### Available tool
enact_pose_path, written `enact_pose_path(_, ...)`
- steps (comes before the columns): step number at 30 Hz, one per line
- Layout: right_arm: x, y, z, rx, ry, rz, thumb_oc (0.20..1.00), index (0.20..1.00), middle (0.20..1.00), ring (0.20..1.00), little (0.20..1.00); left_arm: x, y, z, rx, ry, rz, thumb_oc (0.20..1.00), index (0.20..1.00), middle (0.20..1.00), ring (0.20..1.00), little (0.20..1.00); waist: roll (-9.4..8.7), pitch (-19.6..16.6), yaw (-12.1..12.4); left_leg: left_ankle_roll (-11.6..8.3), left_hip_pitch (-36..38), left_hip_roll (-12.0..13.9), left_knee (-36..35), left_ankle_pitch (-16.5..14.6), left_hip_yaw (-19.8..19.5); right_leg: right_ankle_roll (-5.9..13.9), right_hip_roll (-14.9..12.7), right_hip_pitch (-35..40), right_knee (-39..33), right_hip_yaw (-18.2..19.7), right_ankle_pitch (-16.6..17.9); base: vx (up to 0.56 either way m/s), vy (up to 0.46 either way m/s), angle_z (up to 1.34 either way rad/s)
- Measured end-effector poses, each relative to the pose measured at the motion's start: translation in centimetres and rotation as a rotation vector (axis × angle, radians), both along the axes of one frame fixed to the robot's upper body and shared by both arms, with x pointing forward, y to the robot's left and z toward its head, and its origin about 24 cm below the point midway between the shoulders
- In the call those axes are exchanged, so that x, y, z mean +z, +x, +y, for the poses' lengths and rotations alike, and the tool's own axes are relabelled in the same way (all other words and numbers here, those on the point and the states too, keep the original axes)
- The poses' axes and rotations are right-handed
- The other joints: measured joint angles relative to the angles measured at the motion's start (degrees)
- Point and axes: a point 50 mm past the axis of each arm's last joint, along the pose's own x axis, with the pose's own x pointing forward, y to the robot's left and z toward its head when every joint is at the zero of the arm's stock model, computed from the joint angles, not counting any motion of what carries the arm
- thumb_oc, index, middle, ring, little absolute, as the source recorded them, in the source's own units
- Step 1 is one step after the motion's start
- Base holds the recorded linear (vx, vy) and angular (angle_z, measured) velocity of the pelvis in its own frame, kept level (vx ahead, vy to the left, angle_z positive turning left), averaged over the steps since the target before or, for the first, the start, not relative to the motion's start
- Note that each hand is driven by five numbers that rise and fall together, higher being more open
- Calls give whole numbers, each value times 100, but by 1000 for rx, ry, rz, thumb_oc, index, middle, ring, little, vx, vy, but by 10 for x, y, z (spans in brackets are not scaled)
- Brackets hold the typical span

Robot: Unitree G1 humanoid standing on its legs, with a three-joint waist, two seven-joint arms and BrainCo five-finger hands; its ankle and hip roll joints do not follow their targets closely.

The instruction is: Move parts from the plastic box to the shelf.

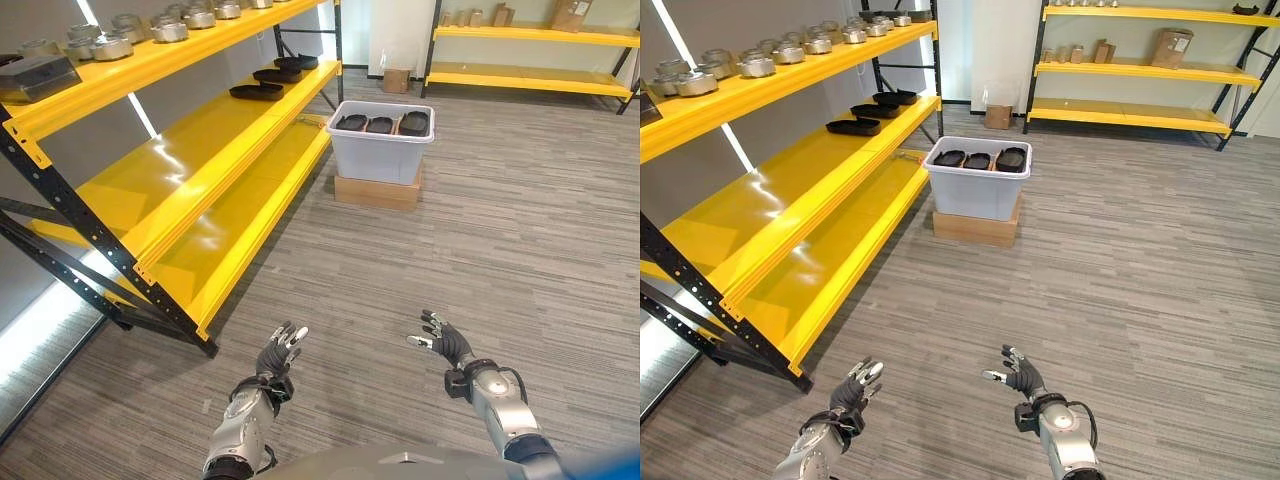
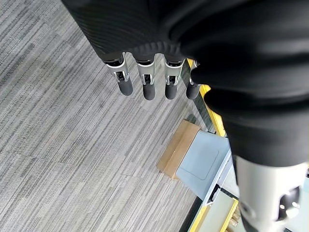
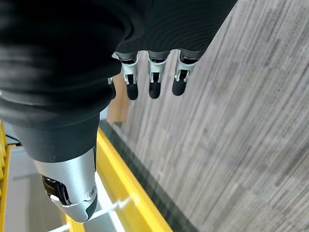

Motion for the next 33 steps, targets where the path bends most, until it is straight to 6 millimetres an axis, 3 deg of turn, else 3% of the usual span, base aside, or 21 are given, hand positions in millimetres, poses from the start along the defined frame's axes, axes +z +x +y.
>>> enact_pose_path(17,-1,0,0,3,0,7,1000,1000,1000,1000,1000,0,0,0,0,0,-1,1000,1000,1000,1000,1000,63,59,-4,7,11,14,0,7,2,8,18,86,-154,7,59,0,0,0)
enact_pose_path(33,0,0,1,19,9,7,1000,1000,1000,1000,1000,4,7,0,-5,4,-20,1000,1000,1000,1000,1000,-64,190,27,-23,61,15,-3,-13,-2,-3,23,193,-264,7,113,-1,8,0)
